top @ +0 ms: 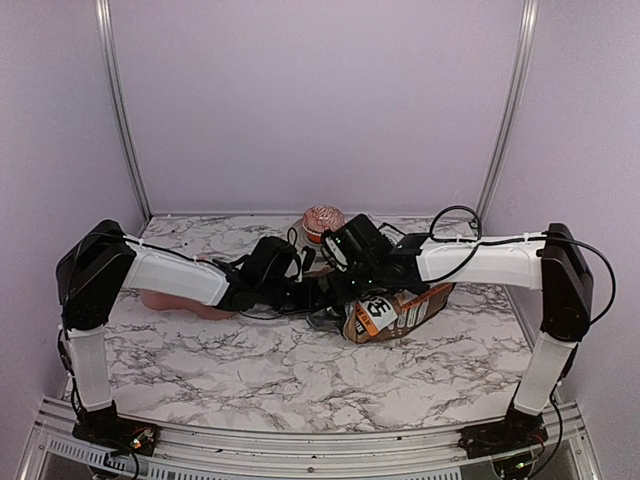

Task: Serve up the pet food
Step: Collect the pet food from the pet food bag.

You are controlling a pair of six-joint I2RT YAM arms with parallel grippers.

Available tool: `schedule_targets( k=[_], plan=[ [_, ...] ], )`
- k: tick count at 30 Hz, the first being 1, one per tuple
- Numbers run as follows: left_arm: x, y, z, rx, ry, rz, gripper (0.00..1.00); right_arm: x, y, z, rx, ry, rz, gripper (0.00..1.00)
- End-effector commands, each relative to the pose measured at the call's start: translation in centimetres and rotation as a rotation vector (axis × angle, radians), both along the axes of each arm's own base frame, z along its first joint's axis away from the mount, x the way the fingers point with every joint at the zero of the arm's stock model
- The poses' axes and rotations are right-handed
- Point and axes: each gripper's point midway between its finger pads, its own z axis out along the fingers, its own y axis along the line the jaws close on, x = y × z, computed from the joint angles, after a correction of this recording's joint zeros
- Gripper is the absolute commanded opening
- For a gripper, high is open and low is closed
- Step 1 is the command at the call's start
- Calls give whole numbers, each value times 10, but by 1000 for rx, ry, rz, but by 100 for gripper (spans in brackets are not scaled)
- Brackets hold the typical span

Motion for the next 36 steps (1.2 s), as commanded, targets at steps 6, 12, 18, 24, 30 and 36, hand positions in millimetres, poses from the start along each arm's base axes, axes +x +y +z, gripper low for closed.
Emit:
schedule_targets(
  k=[6,12,18,24,30,36],
  plan=[
    [-9,6,26,-74,-92,-41,0,16,-17,29,38,-73,-72,0],
    [-14,11,36,-106,-114,-37,0,16,-21,37,56,-90,-92,0],
    [-19,20,46,-130,-141,-34,0,17,-21,40,71,-92,-101,0],
    [-21,24,55,-173,-139,-18,0,17,-19,43,89,-91,-101,0],
    [-21,26,61,-206,-136,-12,0,15,-15,53,126,-91,-95,0],
    [-20,25,70,-237,-120,-5,0,25,-21,61,165,-98,-114,0]
  ],
)
